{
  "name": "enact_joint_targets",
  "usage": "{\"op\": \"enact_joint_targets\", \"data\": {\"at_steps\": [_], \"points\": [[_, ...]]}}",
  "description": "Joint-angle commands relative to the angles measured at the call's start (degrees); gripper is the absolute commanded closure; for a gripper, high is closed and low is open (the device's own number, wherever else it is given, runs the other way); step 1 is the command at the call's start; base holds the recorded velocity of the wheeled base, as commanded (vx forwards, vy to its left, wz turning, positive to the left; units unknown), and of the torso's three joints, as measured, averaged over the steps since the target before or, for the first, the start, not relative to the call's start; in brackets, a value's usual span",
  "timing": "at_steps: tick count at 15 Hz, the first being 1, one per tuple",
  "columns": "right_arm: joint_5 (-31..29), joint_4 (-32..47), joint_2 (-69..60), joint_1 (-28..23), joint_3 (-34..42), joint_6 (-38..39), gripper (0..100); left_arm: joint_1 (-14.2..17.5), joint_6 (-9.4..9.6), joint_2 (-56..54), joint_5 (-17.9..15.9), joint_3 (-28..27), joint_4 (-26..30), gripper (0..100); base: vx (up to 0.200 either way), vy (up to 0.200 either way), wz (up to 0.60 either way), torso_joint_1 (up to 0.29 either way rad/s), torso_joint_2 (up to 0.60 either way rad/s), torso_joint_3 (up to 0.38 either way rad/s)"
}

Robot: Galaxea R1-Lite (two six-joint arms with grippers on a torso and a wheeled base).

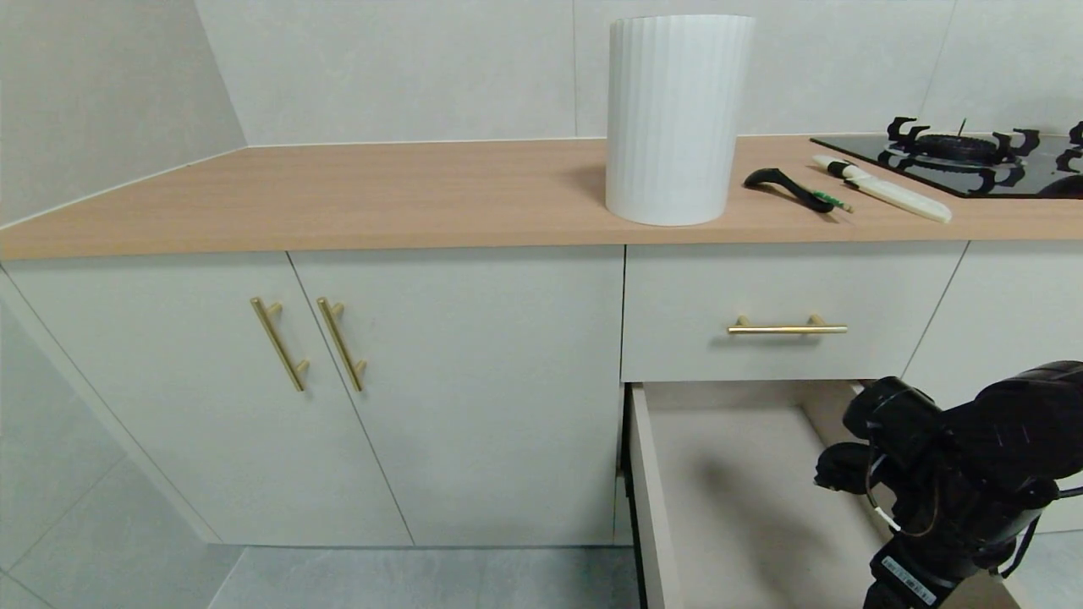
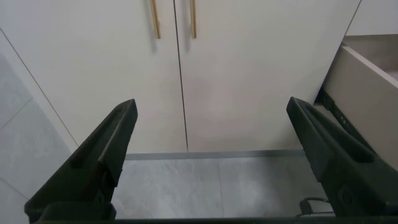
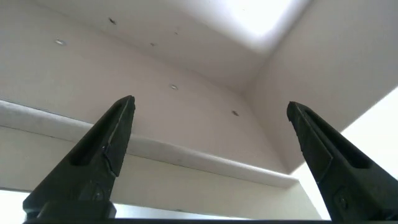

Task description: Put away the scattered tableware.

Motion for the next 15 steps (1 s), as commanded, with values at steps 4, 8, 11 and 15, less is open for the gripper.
{"op": "enact_joint_targets", "data": {"at_steps": [4, 8, 11, 15], "points": [[-0.01, 0.18, -0.42, 0.45, -0.58, 0.16, 0, 0.00, 0.02, 0.07, 0.01, 0.01, -0.01, 0, 0.000, 0.000, 0.00, 0.000, 0.00, 0.000], [-0.10, 1.76, -0.60, 0.45, -2.95, 0.95, 0, 0.00, 0.02, 0.07, 0.01, 0.01, -0.01, 0, 0.000, 0.000, 0.00, 0.000, 0.00, 0.000], [-0.10, 1.50, -2.71, 0.18, -6.12, 6.49, 0, 0.00, 0.02, 0.07, 0.01, 0.01, -0.01, 0, 0.000, 0.000, 0.00, 0.000, 0.00, 0.000], [0.25, -3.95, -8.60, 0.01, -10.86, 18.35, 0, 0.00, 0.02, 0.07, 0.01, 0.01, -0.01, 0, 0.000, 0.000, 0.00, 0.000, 0.00, 0.000]]}}
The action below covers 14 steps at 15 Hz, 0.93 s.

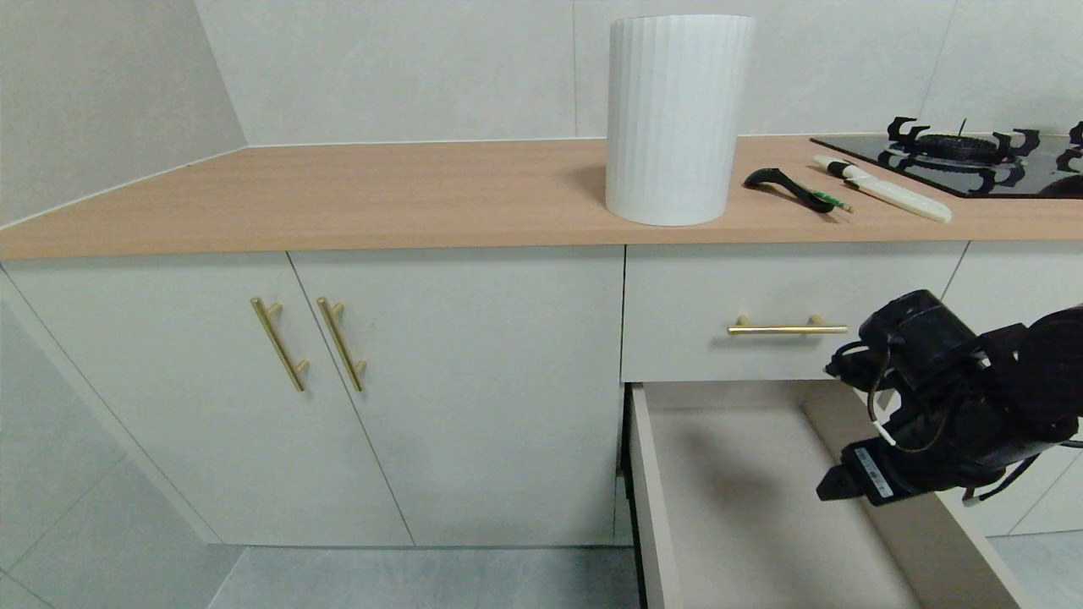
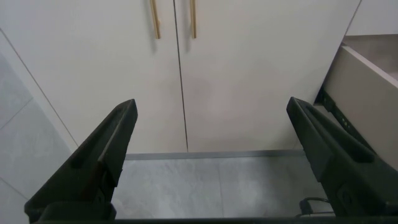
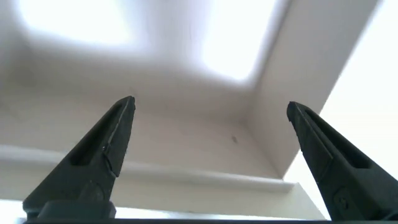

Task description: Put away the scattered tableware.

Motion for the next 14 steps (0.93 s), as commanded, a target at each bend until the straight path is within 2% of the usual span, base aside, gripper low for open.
{"op": "enact_joint_targets", "data": {"at_steps": [1, 4, 7, 14], "points": [[0.10, -1.97, -3.38, -0.02, -0.53, 0.85, 0, 0.00, 0.02, 0.07, 0.01, 0.01, -0.01, 0, 0.000, 0.000, 0.00, 0.000, 0.00, 0.000], [0.10, -6.10, -6.98, 0.07, -0.26, 0.85, 0, 0.00, 0.02, 0.07, 0.01, 0.01, -0.01, 0, 0.000, 0.000, 0.00, 0.000, 0.00, 0.000], [-0.17, -15.15, -9.35, -0.02, 4.13, 0.41, 0, 0.00, 0.02, 0.07, 0.01, 0.01, -0.01, 0, 0.000, 0.000, 0.00, 0.000, 0.00, 0.000], [-0.34, -19.11, -9.88, 0.07, 5.71, 0.14, 0, 0.00, 0.02, 0.07, 0.01, 0.01, -0.01, 0, 0.000, 0.000, 0.00, 0.008, -0.05, -0.033]]}}
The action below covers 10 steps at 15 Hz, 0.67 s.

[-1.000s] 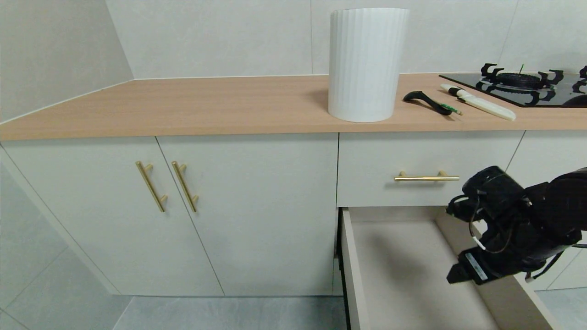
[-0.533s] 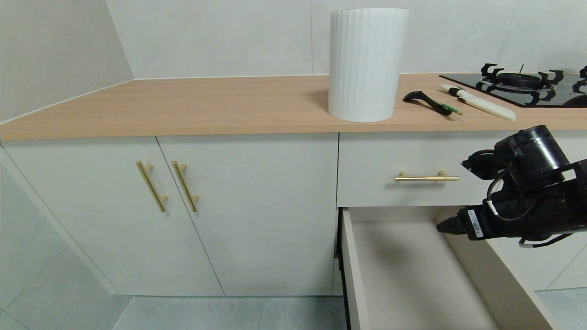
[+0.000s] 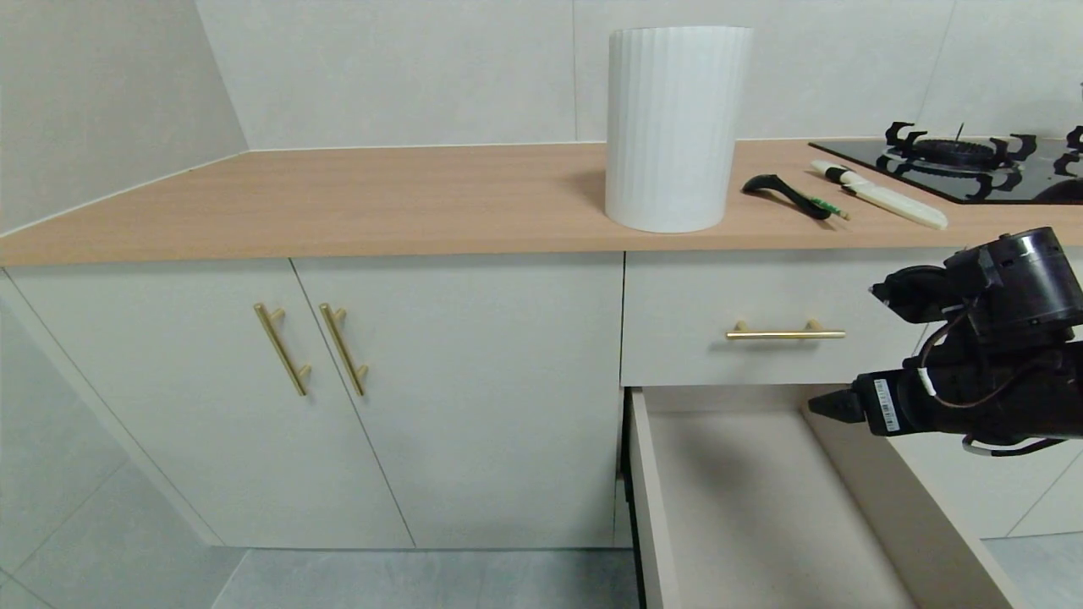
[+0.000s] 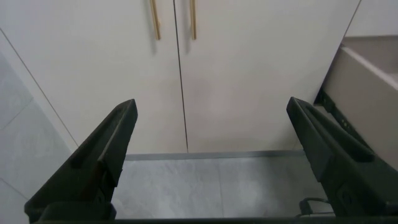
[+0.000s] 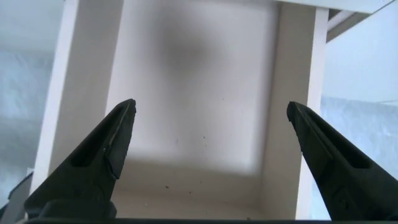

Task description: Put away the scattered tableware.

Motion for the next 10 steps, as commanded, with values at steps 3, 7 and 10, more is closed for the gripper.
{"op": "enact_joint_targets", "data": {"at_steps": [3, 7, 10], "points": [[-0.13, -1.82, -0.18, 0.12, 1.23, -0.16, 0, 0.00, -0.01, 0.07, -0.02, 0.01, -0.01, 0, 0.000, 0.000, 0.00, 0.102, -0.26, -0.279], [-0.13, -2.00, 0.00, 0.12, 1.23, -0.16, 0, 0.00, -0.01, 0.07, -0.02, 0.01, -0.01, 0, 0.000, 0.000, 0.00, 0.146, -0.52, -0.301], [-0.04, -2.00, 0.18, 0.12, 1.23, -0.16, 0, 0.00, -0.01, 0.07, -0.02, 0.01, -0.01, 0, 0.000, 0.000, 0.00, 0.173, -0.47, -0.290]]}}
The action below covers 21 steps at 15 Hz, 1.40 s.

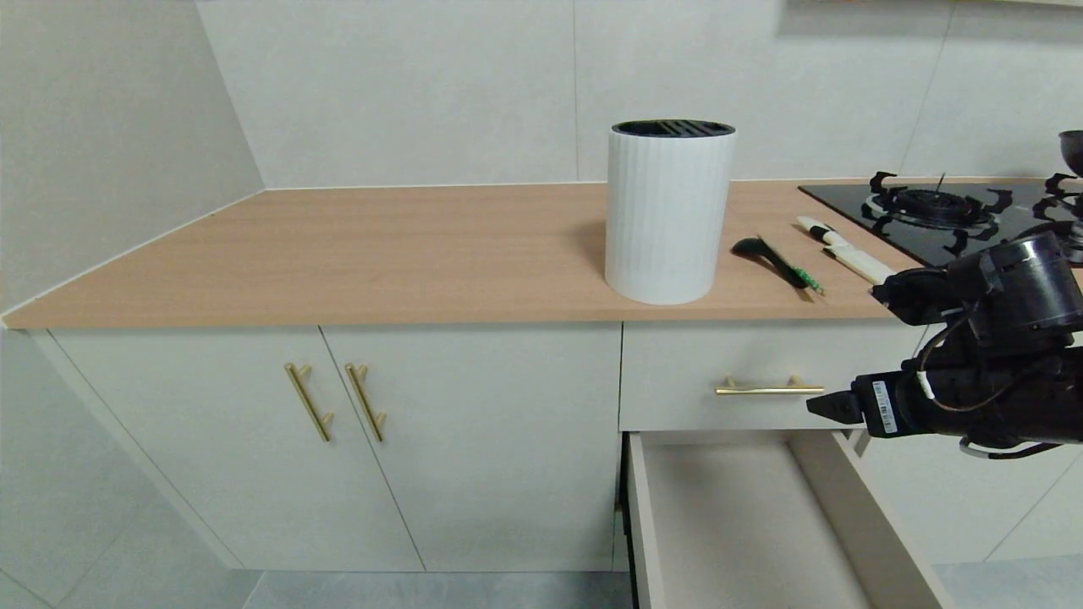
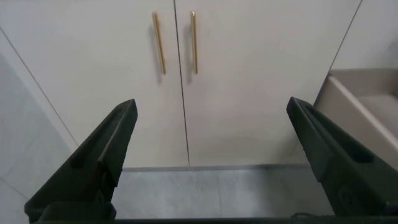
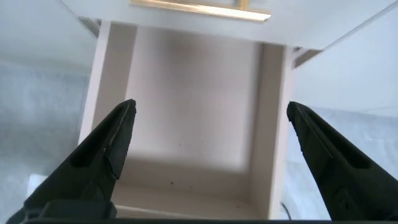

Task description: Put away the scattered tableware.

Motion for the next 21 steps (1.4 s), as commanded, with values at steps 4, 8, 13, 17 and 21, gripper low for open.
{"op": "enact_joint_targets", "data": {"at_steps": [4, 8, 13, 17, 21], "points": [[0.03, 0.01, 0.31, 0.01, 0.06, 0.00, 0, 0.00, -0.01, 0.07, 0.01, 0.01, -0.01, 0, 0.000, 0.000, 0.00, 0.188, -0.48, -0.287], [0.03, -1.13, 1.01, 0.01, 0.41, 0.00, 0, 0.00, -0.01, 0.07, 0.01, 0.01, -0.01, 0, 0.000, 0.000, 0.00, 0.207, -0.49, -0.281], [-0.23, -7.90, 2.77, 0.01, 3.31, -2.29, 0, 0.00, -0.01, 0.07, 0.01, 0.01, -0.01, 0, 0.000, 0.000, 0.00, 0.048, -0.10, -0.059], [0.21, -12.12, 2.95, 0.01, 2.61, -2.29, 0, 0.00, -0.01, 0.07, 0.01, 0.01, -0.01, 0, 0.000, 0.000, 0.00, 0.000, 0.00, 0.000], [0.03, -12.29, 10.77, -1.66, -11.10, -2.03, 0, 0.00, -0.01, 0.07, 0.01, 0.01, -0.01, 0, 0.000, 0.000, 0.00, 0.000, 0.00, 0.000]]}}
